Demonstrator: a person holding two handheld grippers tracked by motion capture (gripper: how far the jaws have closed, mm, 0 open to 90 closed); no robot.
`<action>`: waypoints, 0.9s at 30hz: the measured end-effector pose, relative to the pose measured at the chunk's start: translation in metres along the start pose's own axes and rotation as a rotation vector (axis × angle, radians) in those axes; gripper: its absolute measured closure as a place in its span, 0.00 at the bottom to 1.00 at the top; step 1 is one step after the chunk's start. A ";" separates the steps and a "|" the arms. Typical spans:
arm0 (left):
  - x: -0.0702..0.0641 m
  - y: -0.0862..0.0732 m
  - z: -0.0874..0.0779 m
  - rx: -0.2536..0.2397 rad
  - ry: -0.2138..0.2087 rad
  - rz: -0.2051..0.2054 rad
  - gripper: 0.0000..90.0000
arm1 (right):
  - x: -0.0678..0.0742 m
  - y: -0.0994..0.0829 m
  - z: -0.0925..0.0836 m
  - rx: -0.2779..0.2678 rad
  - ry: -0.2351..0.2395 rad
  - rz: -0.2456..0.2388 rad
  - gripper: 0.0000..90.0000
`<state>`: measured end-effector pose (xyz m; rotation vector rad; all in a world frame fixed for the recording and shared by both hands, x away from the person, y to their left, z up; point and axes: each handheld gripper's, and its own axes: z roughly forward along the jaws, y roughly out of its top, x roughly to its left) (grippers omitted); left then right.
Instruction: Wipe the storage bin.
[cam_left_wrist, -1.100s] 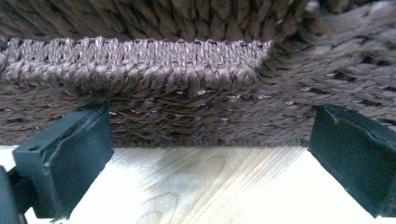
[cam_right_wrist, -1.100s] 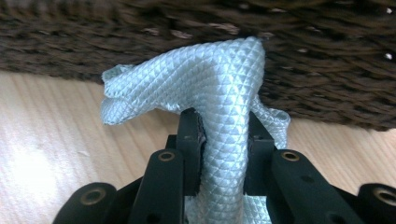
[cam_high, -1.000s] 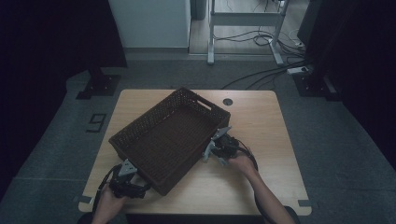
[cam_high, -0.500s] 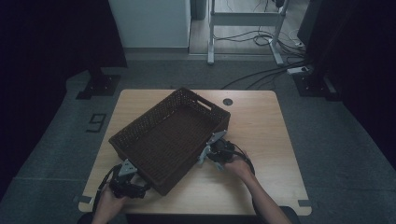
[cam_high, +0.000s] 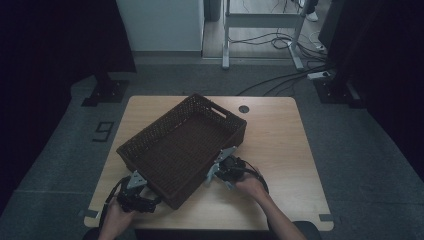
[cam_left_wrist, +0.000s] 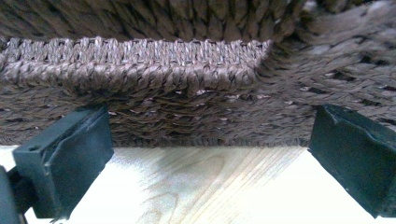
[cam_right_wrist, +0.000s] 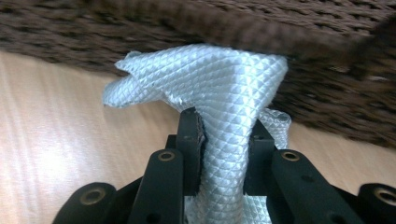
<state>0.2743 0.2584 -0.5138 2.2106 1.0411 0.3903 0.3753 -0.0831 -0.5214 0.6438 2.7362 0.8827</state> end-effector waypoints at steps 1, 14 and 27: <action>0.000 0.000 0.000 0.000 0.000 0.000 0.00 | 0.002 0.000 0.000 -0.003 0.001 -0.002 0.80; 0.000 0.000 0.000 0.001 0.000 0.002 0.00 | 0.027 0.006 0.003 -0.009 0.043 -0.052 0.80; 0.000 0.000 0.000 0.000 -0.002 0.002 0.00 | 0.050 0.012 0.005 -0.013 0.079 -0.106 0.80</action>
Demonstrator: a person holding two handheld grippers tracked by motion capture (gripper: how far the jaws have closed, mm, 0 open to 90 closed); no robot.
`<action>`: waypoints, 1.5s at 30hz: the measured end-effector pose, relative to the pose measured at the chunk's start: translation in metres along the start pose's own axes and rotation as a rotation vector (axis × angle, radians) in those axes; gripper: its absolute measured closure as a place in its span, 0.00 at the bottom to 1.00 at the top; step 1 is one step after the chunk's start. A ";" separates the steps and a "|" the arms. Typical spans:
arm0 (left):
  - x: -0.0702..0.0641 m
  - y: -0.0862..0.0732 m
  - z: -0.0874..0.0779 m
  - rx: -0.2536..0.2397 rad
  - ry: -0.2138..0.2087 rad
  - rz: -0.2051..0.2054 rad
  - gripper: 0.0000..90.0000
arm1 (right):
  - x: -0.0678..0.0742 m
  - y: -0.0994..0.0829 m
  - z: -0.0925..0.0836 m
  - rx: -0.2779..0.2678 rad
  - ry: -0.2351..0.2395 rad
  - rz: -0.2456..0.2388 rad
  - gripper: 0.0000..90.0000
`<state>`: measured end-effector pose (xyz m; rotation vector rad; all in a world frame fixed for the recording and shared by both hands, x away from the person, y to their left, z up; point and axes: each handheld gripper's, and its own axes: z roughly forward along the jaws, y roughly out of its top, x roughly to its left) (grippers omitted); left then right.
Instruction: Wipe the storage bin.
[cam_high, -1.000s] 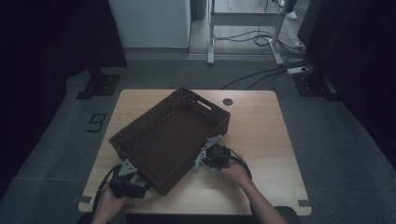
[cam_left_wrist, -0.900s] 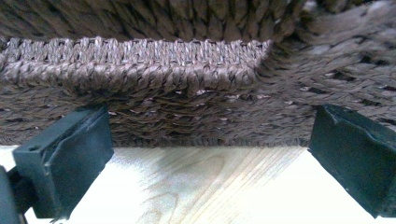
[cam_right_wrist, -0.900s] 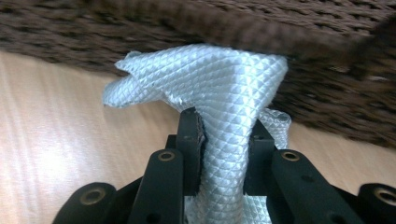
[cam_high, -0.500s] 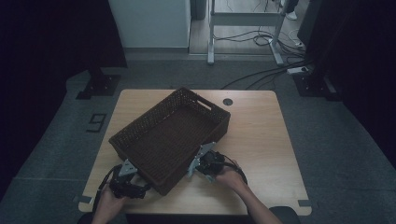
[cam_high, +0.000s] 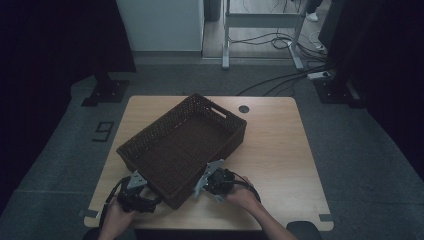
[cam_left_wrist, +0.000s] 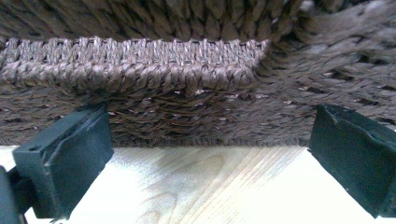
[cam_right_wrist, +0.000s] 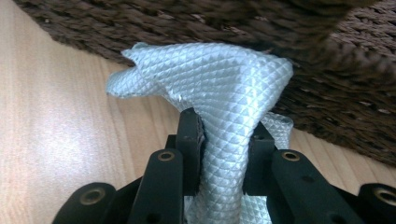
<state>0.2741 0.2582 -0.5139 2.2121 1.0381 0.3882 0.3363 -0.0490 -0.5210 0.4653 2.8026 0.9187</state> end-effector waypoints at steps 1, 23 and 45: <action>0.000 0.000 0.000 0.000 0.000 0.000 0.00 | 0.001 0.000 0.000 0.001 0.004 0.000 0.80; 0.000 0.000 0.000 -0.002 -0.008 0.003 0.00 | 0.038 0.016 0.010 -0.021 0.107 -0.084 0.80; 0.000 0.000 0.000 -0.001 -0.008 0.003 0.00 | 0.072 0.034 0.021 -0.036 0.206 -0.156 0.80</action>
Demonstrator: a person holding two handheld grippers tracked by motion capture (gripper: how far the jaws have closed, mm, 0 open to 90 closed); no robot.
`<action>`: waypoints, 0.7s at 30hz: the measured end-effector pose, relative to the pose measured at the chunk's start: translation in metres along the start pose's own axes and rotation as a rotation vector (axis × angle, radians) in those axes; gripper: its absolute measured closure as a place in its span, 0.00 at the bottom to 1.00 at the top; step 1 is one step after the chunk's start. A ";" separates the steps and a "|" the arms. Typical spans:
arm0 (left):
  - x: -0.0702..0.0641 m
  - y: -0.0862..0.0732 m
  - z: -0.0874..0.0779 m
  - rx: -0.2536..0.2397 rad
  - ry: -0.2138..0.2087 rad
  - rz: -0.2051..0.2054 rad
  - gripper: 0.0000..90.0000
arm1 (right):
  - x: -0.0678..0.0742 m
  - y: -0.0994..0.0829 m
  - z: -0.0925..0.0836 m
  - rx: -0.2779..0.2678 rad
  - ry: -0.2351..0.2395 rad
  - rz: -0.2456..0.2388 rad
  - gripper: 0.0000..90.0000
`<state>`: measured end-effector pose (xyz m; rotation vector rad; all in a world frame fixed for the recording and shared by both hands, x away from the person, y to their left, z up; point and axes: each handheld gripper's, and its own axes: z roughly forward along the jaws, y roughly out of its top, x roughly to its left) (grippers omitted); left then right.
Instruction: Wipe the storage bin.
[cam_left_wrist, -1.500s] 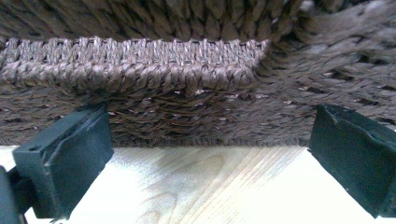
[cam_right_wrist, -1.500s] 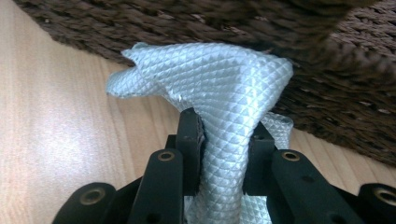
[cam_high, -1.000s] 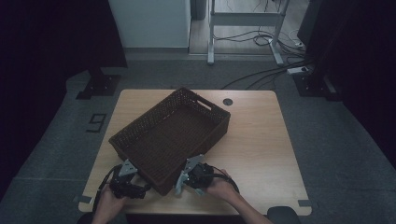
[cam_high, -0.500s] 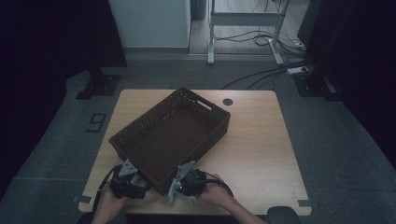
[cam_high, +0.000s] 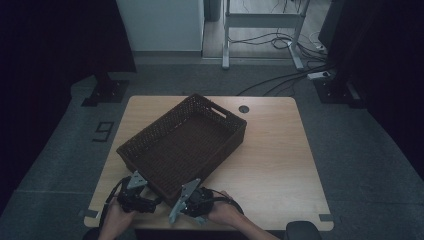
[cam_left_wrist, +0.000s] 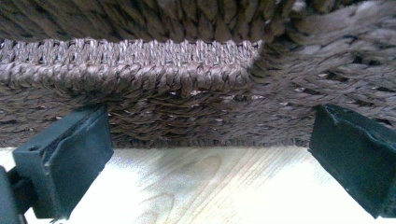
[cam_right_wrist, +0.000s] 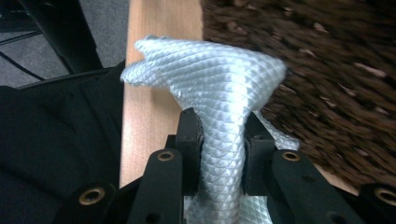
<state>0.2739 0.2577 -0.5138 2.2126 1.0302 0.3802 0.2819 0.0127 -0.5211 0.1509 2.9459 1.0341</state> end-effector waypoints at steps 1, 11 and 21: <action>0.000 0.000 0.000 0.001 0.000 0.001 0.00 | 0.001 0.001 0.001 -0.001 0.006 -0.002 0.80; 0.000 0.000 0.000 0.002 0.001 0.003 0.00 | 0.006 0.006 0.005 0.004 0.014 -0.023 0.80; 0.000 0.000 0.000 0.004 0.002 0.005 0.00 | 0.005 0.002 -0.010 -0.009 0.000 -0.026 0.81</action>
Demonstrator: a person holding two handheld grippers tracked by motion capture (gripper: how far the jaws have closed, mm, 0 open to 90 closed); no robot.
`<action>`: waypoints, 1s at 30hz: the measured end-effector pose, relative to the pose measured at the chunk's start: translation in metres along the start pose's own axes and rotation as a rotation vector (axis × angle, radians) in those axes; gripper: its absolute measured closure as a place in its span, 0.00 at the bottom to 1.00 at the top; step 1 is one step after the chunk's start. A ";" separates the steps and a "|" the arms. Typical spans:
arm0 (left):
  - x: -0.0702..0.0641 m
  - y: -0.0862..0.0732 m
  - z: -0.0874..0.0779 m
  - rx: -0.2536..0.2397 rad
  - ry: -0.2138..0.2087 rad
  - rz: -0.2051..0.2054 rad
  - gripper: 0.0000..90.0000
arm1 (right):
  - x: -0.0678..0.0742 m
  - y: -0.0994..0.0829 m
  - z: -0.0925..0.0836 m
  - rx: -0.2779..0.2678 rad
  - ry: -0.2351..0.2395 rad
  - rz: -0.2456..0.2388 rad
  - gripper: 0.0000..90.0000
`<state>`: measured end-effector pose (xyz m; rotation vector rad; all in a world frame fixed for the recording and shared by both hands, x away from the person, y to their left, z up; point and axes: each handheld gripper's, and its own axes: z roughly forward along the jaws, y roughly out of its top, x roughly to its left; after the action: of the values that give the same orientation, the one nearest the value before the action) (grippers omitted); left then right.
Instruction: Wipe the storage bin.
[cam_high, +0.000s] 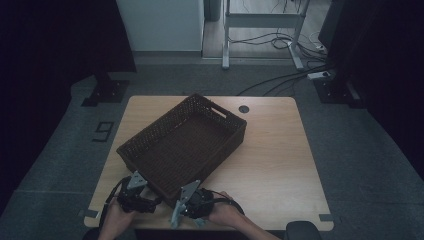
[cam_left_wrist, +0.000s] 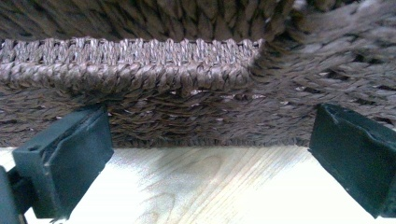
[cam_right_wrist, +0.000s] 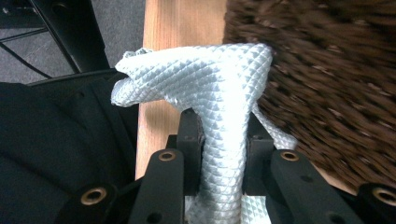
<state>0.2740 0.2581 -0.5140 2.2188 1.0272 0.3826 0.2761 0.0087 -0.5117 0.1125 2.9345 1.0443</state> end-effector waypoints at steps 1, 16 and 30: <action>0.000 0.000 0.000 0.000 0.000 0.000 0.00 | 0.000 -0.001 -0.003 -0.004 -0.004 0.004 0.81; 0.000 0.000 0.000 -0.001 0.001 -0.004 0.00 | -0.024 -0.017 -0.050 -0.058 -0.099 0.090 0.83; 0.000 0.000 0.000 0.000 0.002 0.000 0.00 | -0.044 -0.031 -0.087 -0.057 -0.176 0.169 0.84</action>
<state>0.2739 0.2578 -0.5140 2.2186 1.0284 0.3855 0.3144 -0.0730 -0.4637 0.4337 2.7734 1.0756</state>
